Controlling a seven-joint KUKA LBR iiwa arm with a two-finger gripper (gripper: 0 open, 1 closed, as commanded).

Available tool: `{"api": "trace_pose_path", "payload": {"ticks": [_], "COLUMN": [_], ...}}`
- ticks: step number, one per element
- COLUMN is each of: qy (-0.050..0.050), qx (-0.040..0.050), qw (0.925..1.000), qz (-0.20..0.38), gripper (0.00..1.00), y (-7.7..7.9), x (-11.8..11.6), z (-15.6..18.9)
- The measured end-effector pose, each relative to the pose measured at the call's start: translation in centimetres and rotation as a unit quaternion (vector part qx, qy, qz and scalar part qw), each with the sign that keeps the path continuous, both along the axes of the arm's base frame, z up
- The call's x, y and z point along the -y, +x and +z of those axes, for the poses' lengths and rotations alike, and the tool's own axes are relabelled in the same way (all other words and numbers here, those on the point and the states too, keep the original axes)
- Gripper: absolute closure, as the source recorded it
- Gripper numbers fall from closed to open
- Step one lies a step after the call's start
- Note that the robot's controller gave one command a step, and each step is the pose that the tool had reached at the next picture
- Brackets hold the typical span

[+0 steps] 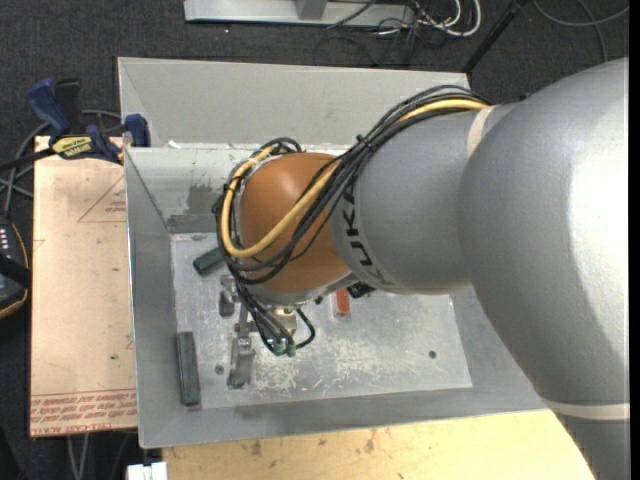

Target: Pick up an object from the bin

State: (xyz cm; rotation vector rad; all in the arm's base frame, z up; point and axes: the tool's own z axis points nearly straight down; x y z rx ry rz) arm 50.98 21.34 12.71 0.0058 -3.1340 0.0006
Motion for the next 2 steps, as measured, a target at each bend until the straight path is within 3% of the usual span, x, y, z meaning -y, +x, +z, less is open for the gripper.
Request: {"api": "trace_pose_path", "payload": {"ticks": [1,2], "qy": [0.000,0.003], "qx": [0.0067,0.0071], "qw": [0.9972,0.9920], "qz": [0.075,0.126], "gripper": [0.00,0.00], "y": [8.5,14.5], "x": [5.9,-0.9], "z": [-0.8,-6.0]}}
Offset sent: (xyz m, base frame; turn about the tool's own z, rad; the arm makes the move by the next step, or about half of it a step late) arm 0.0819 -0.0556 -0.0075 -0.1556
